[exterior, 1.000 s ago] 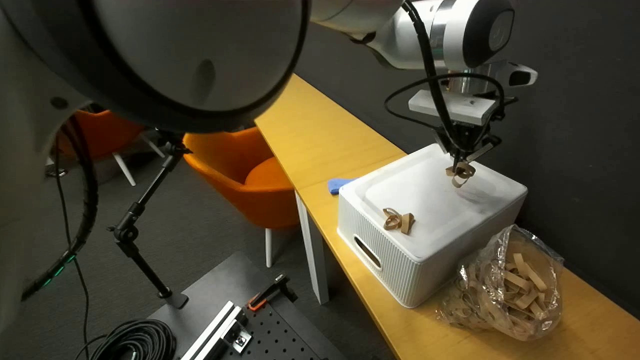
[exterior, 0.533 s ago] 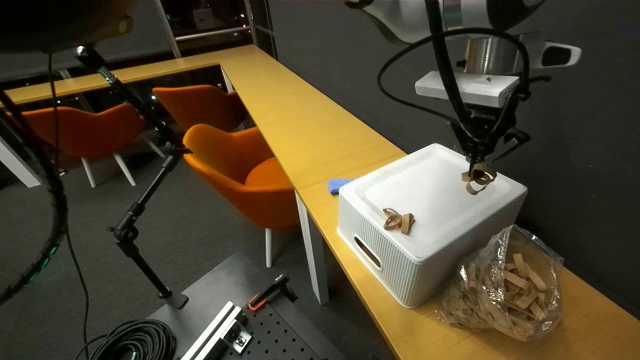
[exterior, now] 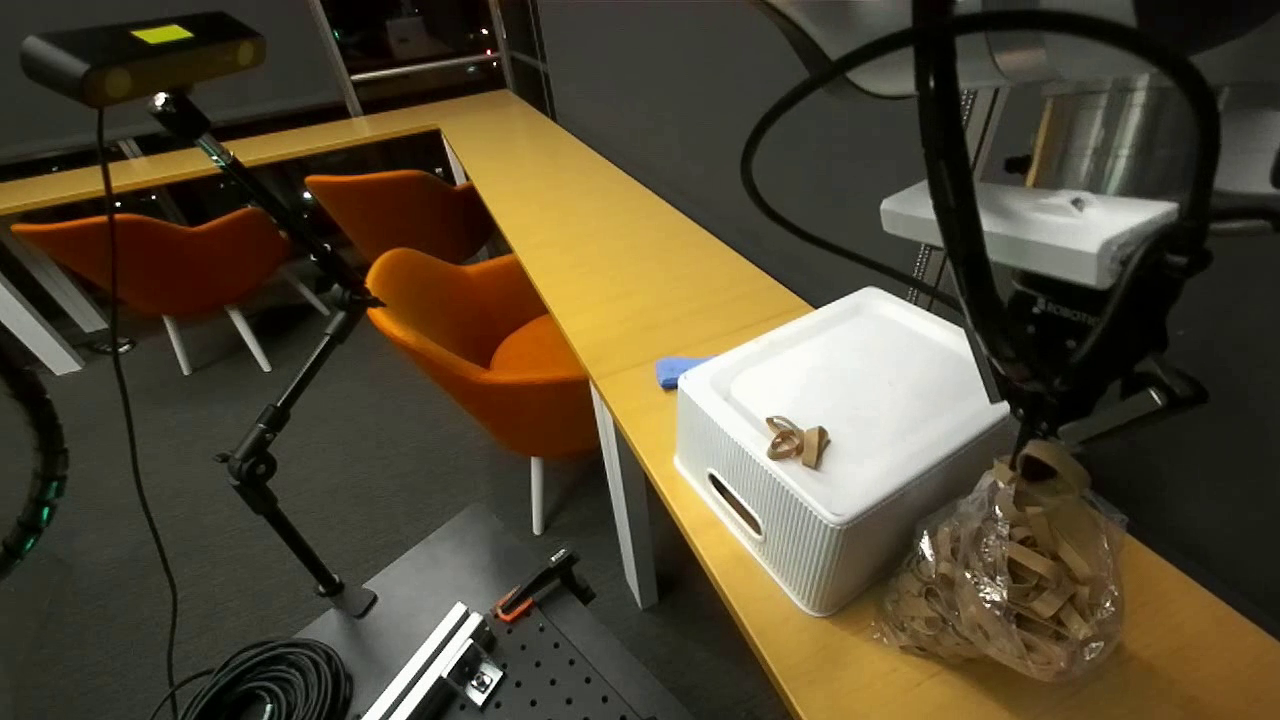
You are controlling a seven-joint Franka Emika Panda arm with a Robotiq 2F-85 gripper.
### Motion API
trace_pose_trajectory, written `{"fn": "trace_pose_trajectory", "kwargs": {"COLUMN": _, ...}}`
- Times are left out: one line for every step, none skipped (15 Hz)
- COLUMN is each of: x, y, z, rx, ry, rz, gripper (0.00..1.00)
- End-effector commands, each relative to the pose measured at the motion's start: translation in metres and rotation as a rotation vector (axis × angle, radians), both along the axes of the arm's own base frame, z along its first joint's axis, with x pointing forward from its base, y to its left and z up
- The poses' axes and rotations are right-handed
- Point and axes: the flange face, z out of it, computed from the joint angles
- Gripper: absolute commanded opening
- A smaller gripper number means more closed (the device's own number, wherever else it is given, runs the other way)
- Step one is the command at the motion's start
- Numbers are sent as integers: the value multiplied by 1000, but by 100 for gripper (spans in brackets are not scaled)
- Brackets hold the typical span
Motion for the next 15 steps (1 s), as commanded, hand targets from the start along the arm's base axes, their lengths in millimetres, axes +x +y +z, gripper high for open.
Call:
{"fn": "trace_pose_trajectory", "kwargs": {"x": -22, "y": -28, "z": -19, "rx": -37, "ry": 13, "rz": -86, "gripper": 1}}
{"fn": "trace_pose_trajectory", "kwargs": {"x": -23, "y": -36, "z": -26, "rx": -46, "ry": 13, "rz": -100, "gripper": 1}}
{"fn": "trace_pose_trajectory", "kwargs": {"x": -24, "y": -44, "z": -34, "rx": -70, "ry": 13, "rz": -110, "gripper": 1}}
{"fn": "trace_pose_trajectory", "kwargs": {"x": -21, "y": -50, "z": -41, "rx": -90, "ry": 10, "rz": -116, "gripper": 1}}
{"fn": "trace_pose_trajectory", "kwargs": {"x": -18, "y": -54, "z": -48, "rx": -109, "ry": 2, "rz": -116, "gripper": 1}}
{"fn": "trace_pose_trajectory", "kwargs": {"x": -13, "y": -56, "z": -53, "rx": -126, "ry": -9, "rz": -111, "gripper": 1}}
{"fn": "trace_pose_trajectory", "kwargs": {"x": -8, "y": -57, "z": -58, "rx": -142, "ry": -26, "rz": -104, "gripper": 1}}
{"fn": "trace_pose_trajectory", "kwargs": {"x": -3, "y": -55, "z": -63, "rx": -145, "ry": -39, "rz": -99, "gripper": 1}}
{"fn": "trace_pose_trajectory", "kwargs": {"x": 1, "y": -52, "z": -69, "rx": -135, "ry": -50, "rz": -97, "gripper": 1}}
{"fn": "trace_pose_trajectory", "kwargs": {"x": 4, "y": -49, "z": -76, "rx": -138, "ry": -58, "rz": -91, "gripper": 1}}
{"fn": "trace_pose_trajectory", "kwargs": {"x": 7, "y": -46, "z": -80, "rx": -138, "ry": -66, "rz": -84, "gripper": 1}}
{"fn": "trace_pose_trajectory", "kwargs": {"x": 11, "y": -41, "z": -81, "rx": -138, "ry": -75, "rz": -80, "gripper": 1}}
{"fn": "trace_pose_trajectory", "kwargs": {"x": 15, "y": -34, "z": -79, "rx": -132, "ry": -87, "rz": -72, "gripper": 1}}
{"fn": "trace_pose_trajectory", "kwargs": {"x": 18, "y": -27, "z": -77, "rx": -130, "ry": -90, "rz": -67, "gripper": 1}}
{"fn": "trace_pose_trajectory", "kwargs": {"x": 22, "y": -22, "z": -75, "rx": -132, "ry": -99, "rz": -60, "gripper": 1}}
